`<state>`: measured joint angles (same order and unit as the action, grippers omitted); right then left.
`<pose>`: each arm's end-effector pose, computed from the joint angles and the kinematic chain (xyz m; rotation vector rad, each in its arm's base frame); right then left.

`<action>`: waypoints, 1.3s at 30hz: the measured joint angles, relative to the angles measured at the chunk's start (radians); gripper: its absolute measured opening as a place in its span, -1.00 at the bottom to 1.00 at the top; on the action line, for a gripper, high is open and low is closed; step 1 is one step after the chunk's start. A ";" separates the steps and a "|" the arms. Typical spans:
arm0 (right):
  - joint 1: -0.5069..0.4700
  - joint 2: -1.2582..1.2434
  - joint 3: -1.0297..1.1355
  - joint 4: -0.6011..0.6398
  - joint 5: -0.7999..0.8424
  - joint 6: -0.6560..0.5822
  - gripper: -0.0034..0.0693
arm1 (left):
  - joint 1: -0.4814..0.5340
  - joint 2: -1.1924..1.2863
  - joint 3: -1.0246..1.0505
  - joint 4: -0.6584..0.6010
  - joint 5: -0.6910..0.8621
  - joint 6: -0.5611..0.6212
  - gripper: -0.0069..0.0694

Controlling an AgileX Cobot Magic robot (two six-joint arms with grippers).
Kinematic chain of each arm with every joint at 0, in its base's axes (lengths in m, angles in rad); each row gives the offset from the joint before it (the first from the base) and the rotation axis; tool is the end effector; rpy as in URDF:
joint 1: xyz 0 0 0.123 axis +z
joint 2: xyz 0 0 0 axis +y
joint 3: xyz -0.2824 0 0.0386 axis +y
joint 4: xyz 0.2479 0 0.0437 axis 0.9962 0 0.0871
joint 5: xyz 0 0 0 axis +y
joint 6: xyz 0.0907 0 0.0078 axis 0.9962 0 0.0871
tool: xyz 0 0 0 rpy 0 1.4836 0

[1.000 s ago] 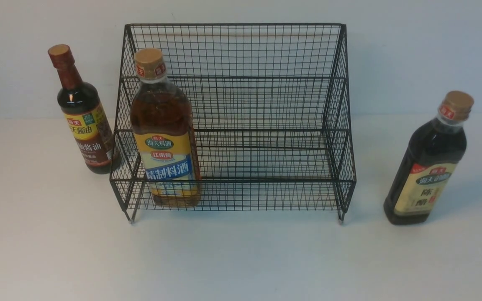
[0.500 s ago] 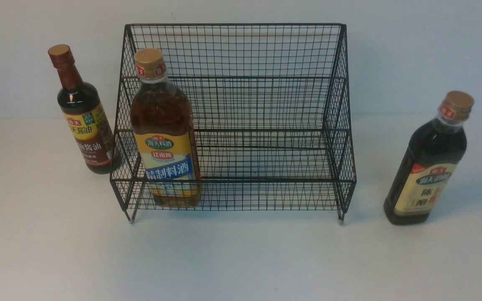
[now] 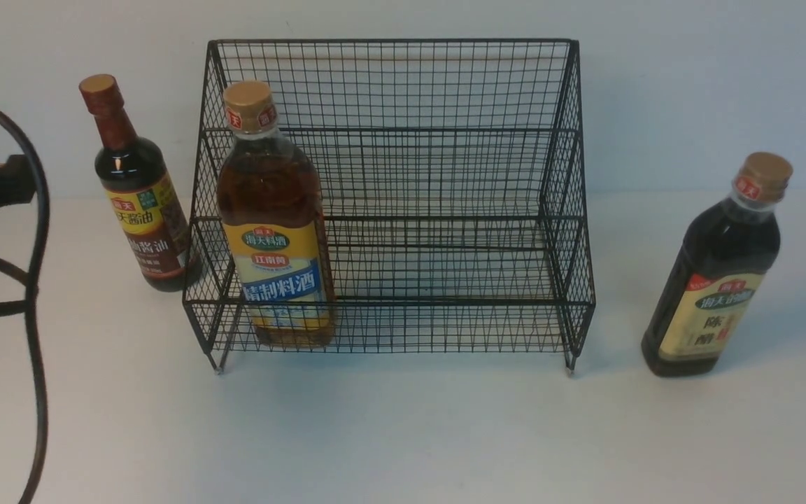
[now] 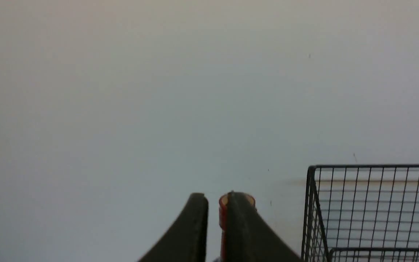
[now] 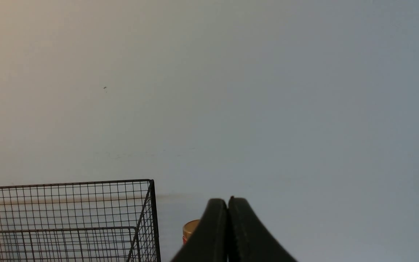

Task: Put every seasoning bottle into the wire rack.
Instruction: Use the left arm to grab the condiment bottle closest to it

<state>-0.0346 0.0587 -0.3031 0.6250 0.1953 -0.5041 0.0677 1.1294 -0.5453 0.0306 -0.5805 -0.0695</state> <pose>0.0398 0.0090 0.2959 0.0078 1.4009 0.1437 0.2354 0.0144 0.3020 -0.0694 1.4858 0.0068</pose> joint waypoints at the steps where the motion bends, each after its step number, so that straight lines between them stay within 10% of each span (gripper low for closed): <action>1: 0.000 0.000 0.000 0.000 0.000 0.000 -0.93 | 0.000 0.006 -0.003 0.000 -0.001 -0.002 -0.52; 12: 0.000 0.000 0.000 0.003 0.003 0.000 -0.93 | 0.000 0.290 -0.207 0.074 -0.007 -0.111 0.40; 39: 0.000 0.000 0.000 0.003 0.016 0.000 -0.93 | 0.000 0.675 -0.493 0.107 0.053 -0.116 0.45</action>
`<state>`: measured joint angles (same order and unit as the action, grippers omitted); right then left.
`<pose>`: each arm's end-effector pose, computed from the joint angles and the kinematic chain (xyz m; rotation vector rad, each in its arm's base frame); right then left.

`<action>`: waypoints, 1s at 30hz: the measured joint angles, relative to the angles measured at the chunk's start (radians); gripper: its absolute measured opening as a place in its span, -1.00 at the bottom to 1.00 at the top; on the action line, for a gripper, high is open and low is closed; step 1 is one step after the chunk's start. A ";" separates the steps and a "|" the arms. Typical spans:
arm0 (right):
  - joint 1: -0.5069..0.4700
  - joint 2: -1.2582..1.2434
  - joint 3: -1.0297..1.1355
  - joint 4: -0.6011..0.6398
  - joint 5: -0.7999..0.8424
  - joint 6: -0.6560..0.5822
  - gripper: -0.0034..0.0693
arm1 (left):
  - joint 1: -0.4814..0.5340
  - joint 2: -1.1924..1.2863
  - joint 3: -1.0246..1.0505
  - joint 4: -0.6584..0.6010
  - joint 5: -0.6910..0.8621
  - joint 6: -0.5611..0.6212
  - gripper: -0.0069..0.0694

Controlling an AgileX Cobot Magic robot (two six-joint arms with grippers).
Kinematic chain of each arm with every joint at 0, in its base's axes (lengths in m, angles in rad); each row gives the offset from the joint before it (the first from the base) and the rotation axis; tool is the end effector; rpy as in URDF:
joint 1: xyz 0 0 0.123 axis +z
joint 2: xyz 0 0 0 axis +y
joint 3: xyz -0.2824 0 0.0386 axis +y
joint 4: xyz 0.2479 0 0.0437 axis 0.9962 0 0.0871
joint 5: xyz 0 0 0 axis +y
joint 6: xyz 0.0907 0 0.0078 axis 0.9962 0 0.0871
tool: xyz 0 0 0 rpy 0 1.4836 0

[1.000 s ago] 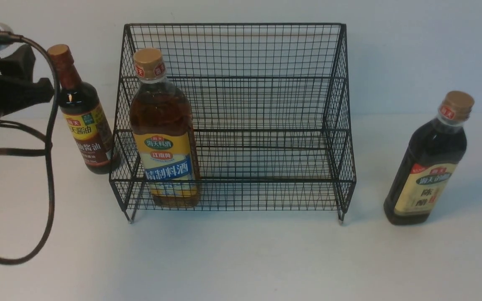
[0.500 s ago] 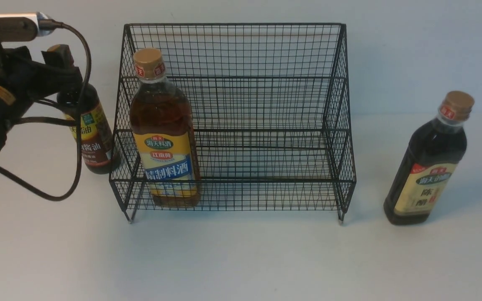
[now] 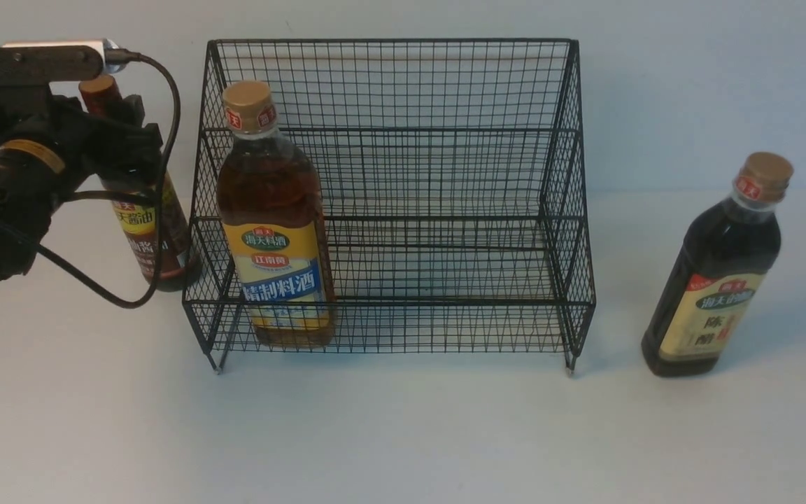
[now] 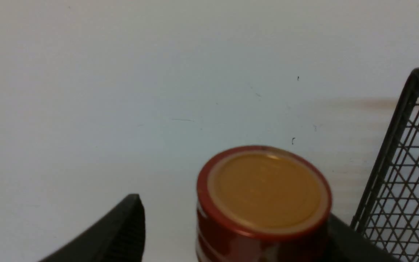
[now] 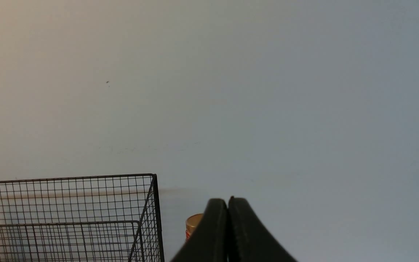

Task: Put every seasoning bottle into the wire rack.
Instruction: Use the left arm to grab the condiment bottle closest to it, then use the left arm to put the condiment bottle back on the shelf

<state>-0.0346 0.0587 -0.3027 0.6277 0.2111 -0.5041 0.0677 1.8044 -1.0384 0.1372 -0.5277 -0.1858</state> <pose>0.0399 0.0099 0.2946 0.0020 1.4143 0.1519 0.4011 0.0209 0.2343 -0.0654 1.7247 -0.0590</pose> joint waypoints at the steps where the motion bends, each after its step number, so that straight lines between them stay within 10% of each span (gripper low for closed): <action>1: 0.000 0.000 0.000 0.000 0.000 0.000 -0.93 | 0.000 0.002 -0.001 0.000 -0.001 0.000 0.45; 6: 0.000 0.000 0.000 0.000 0.002 0.000 -0.93 | 0.000 0.019 -0.003 0.000 -0.001 -0.001 0.35; 10: 0.000 0.000 0.000 0.000 0.012 0.000 -0.93 | -0.002 0.020 -0.007 0.001 -0.002 -0.005 -0.16; 30: 0.000 0.000 0.000 0.000 0.018 0.000 -0.93 | -0.001 -0.295 0.011 0.065 0.253 0.023 -0.14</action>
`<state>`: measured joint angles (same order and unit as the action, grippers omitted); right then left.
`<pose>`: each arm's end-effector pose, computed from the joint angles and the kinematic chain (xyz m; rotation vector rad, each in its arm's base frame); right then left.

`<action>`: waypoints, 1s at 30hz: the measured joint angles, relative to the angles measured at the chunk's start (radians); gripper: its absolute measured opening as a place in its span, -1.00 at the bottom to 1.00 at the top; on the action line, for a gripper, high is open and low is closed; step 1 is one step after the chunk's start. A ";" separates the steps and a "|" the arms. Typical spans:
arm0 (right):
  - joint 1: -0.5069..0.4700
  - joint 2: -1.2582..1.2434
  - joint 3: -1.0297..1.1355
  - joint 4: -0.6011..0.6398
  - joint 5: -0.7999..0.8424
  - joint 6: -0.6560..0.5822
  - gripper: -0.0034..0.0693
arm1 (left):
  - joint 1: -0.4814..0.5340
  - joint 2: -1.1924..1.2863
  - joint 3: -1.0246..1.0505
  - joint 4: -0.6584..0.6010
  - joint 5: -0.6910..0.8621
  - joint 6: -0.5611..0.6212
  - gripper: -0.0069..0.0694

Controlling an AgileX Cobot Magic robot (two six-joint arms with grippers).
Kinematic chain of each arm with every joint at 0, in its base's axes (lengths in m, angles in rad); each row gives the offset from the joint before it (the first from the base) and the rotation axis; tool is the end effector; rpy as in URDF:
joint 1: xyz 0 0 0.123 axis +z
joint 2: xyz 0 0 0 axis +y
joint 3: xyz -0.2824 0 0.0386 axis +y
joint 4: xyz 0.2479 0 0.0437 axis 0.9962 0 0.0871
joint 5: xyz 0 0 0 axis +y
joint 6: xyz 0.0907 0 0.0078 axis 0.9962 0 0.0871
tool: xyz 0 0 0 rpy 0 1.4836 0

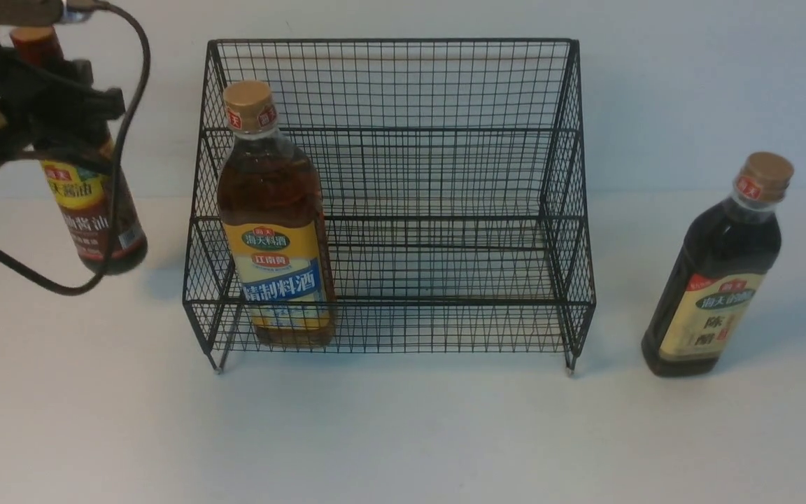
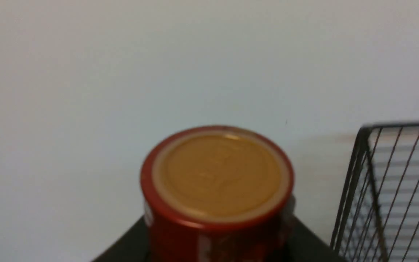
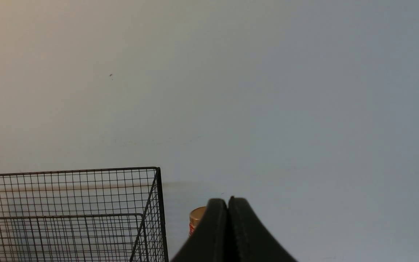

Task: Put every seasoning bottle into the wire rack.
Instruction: Use the left arm to put the condiment bottle back on the shelf

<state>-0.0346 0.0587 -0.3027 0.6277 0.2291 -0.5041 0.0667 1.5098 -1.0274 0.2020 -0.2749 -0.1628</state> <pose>0.0400 0.0108 0.2933 -0.0064 1.4293 0.1584 0.3509 0.0185 0.3194 0.0112 1.6963 0.0275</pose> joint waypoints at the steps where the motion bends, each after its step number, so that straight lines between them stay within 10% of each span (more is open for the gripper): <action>1: 0.000 0.000 0.000 0.000 0.000 0.000 -0.93 | 0.000 -0.024 0.000 0.008 0.000 -0.001 -0.14; 30: 0.000 0.000 0.000 0.000 0.000 0.000 -0.93 | -0.258 -0.095 -0.357 0.129 0.231 -0.180 -0.14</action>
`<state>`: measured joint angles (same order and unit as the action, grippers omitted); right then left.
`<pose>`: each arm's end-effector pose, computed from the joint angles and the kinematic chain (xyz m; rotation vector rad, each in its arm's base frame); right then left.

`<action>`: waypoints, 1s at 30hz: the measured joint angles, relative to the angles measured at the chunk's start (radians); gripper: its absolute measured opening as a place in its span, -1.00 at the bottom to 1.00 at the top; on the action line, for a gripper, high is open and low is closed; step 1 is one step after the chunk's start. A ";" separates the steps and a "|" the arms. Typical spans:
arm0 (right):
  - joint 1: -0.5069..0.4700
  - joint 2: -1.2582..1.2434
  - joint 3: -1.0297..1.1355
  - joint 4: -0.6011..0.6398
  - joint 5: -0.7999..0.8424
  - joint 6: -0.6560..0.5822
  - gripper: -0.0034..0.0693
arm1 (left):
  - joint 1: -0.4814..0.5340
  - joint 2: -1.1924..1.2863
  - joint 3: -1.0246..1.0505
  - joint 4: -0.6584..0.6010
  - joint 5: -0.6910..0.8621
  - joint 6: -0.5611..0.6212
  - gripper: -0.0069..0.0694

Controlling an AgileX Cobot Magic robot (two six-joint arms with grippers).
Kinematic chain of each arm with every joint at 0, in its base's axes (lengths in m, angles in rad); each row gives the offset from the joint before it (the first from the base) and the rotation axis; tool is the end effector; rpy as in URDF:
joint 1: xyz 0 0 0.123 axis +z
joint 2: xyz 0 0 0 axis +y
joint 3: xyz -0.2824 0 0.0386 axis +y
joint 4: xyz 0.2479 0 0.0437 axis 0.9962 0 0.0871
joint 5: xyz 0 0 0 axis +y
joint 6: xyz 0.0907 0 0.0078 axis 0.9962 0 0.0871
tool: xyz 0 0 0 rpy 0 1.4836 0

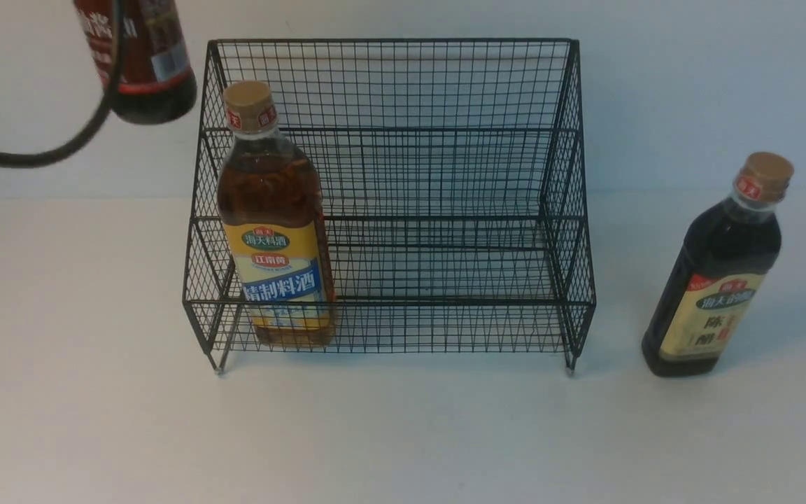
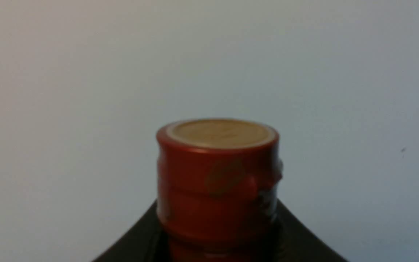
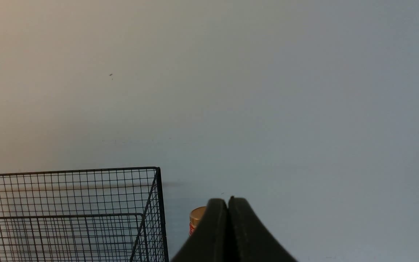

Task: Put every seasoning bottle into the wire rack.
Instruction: Use the left arm to put the condiment bottle back on the shelf

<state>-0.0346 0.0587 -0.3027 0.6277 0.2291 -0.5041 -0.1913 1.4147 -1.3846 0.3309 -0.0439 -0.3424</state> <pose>0.0400 0.0108 0.2933 -0.0064 1.4293 0.1584 0.3276 -0.0647 0.4530 0.1437 1.4676 -0.1755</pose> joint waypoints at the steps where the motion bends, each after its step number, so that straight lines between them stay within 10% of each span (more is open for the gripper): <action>1: 0.000 0.000 0.000 0.000 0.000 0.000 -0.93 | -0.001 0.004 0.000 0.000 0.000 0.000 -0.14; 30: 0.000 0.000 0.000 0.000 0.003 0.000 -0.93 | -0.050 0.131 0.000 0.009 0.083 -0.112 -0.14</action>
<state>-0.0346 0.0587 -0.3027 0.6277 0.2317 -0.5041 -0.2414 1.5462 -1.3850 0.3397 0.0394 -0.4541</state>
